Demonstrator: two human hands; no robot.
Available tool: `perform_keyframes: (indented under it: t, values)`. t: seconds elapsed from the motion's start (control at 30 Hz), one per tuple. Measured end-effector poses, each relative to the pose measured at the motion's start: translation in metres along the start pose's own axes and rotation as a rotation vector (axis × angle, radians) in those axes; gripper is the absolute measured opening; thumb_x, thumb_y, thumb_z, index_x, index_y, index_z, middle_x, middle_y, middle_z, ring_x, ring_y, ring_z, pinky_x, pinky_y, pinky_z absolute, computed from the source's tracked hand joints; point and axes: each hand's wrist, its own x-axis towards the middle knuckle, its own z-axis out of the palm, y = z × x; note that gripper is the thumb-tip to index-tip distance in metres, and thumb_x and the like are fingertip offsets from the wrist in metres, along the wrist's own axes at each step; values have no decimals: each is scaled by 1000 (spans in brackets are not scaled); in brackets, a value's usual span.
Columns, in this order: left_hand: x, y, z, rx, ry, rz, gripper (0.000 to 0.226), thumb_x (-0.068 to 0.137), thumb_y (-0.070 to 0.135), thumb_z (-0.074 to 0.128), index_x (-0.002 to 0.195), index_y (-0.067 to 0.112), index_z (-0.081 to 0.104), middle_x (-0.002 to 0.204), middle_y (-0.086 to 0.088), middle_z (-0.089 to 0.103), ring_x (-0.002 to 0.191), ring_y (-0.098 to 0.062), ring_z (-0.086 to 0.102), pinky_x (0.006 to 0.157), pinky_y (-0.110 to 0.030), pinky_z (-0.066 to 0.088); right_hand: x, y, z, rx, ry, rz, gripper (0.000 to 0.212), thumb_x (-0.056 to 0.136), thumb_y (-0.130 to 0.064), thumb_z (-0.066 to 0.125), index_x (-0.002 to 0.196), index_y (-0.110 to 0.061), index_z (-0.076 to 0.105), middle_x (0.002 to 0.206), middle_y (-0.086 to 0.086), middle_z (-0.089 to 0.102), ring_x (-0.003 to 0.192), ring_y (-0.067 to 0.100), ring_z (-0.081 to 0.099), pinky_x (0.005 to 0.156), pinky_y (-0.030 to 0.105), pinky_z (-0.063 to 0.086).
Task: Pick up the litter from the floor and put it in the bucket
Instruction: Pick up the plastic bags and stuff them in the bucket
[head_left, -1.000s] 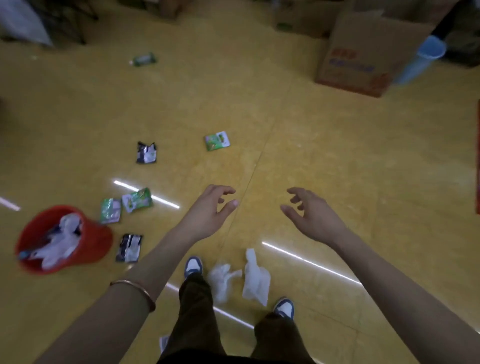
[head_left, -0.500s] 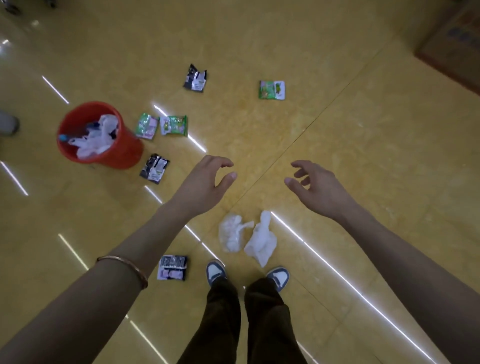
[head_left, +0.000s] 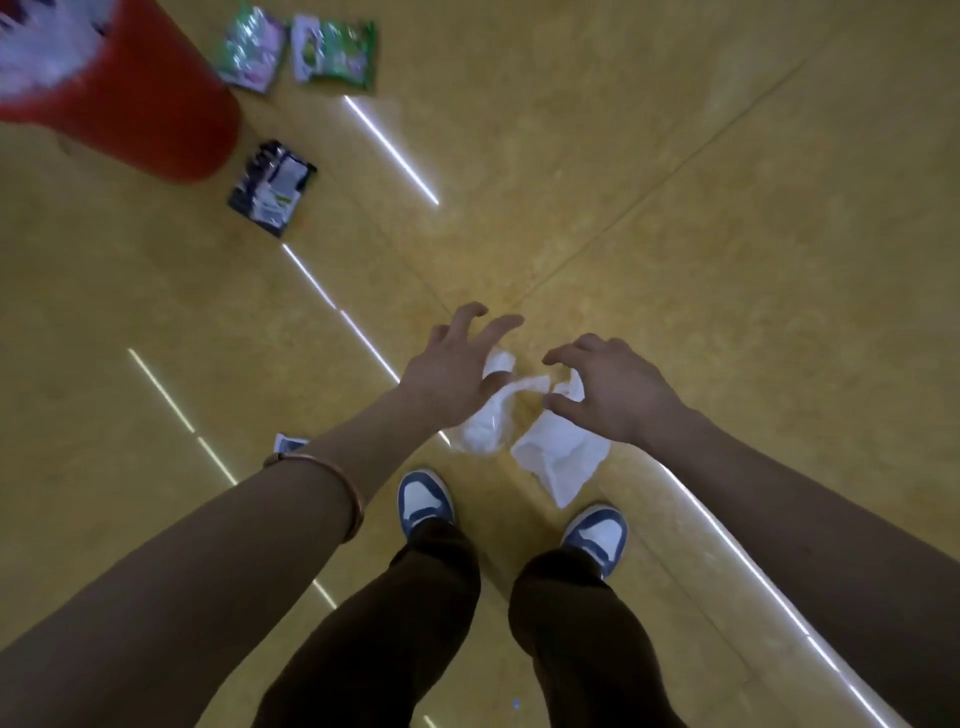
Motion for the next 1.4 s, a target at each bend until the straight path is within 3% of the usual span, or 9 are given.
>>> perform_keyframes:
  t: [0.23, 0.4, 0.5, 0.6, 0.73, 0.87, 1.1, 1.23, 1.4]
  values:
    - [71, -78, 131, 300, -122, -50, 92, 80, 57, 61, 145, 44, -3, 153, -2, 1, 134, -37, 22, 90, -56, 48, 76, 63, 138, -65, -153, 64, 72, 80, -55, 62, 142, -34, 31, 147, 0, 22, 127, 32, 31, 92, 42, 43]
    - [96, -111, 197, 461, -275, -67, 116, 69, 59, 70, 140, 48, -21, 154, -2, -25, 141, -41, -6, 97, -65, 38, 102, 91, 213, -120, -263, 177, 109, 64, -60, 75, 146, -39, 6, 152, 0, -8, 136, 44, 11, 94, 56, 45]
    - [107, -120, 226, 490, -299, -75, 121, 71, 55, 72, 137, 46, -29, 149, -5, -36, 140, -43, -15, 100, -62, 37, 116, 96, 242, -199, -278, 184, 120, 66, -51, 79, 148, -33, -7, 154, 5, -25, 140, 47, -4, 103, 53, 37]
    - [112, -121, 239, 474, -259, -53, 107, 80, 40, 69, 143, 43, -16, 151, -6, -34, 142, -42, -9, 96, -48, 44, 126, 95, 262, -310, -207, 158, 103, 80, -25, 71, 149, -24, -5, 155, 11, -21, 140, 47, -2, 110, 43, 28]
    - [118, -114, 236, 368, -158, 22, 74, 86, 15, 62, 143, 36, 19, 155, -9, -8, 137, -37, 16, 89, -39, 49, 134, 94, 269, -351, -62, 113, 59, 87, -2, 52, 141, -13, 29, 148, 14, 17, 128, 38, 28, 95, 36, 42]
    - [104, -109, 209, 244, -122, 20, 60, 82, 14, 66, 132, 26, 37, 148, -9, 16, 125, -33, 35, 87, -39, 51, 121, 91, 242, -316, -14, 109, 35, 90, 1, 45, 124, -8, 49, 130, 14, 37, 111, 33, 43, 79, 34, 46]
    - [3, -53, 112, -95, -69, 1, 59, 78, 14, 70, 130, 19, 42, 146, -9, 22, 121, -32, 43, 92, -42, 47, 26, 52, 139, -105, 113, 89, 40, 83, 8, 45, 119, -5, 53, 118, 16, 46, 99, 35, 50, 75, 35, 39]
    - [-57, -4, 21, -204, 20, 25, 63, 75, 14, 73, 130, 17, 42, 143, -10, 23, 112, -30, 50, 88, -32, 46, -36, 16, 44, 80, 212, 111, 34, 79, 9, 48, 108, -3, 60, 113, 14, 49, 93, 35, 56, 70, 29, 38]
    - [-124, 69, -115, -231, 156, 89, 61, 75, 16, 73, 128, 16, 43, 139, -8, 26, 109, -25, 49, 83, -30, 46, -120, -21, -106, 175, 404, 118, 43, 72, 13, 48, 109, -3, 62, 115, 10, 52, 96, 31, 56, 68, 24, 31]
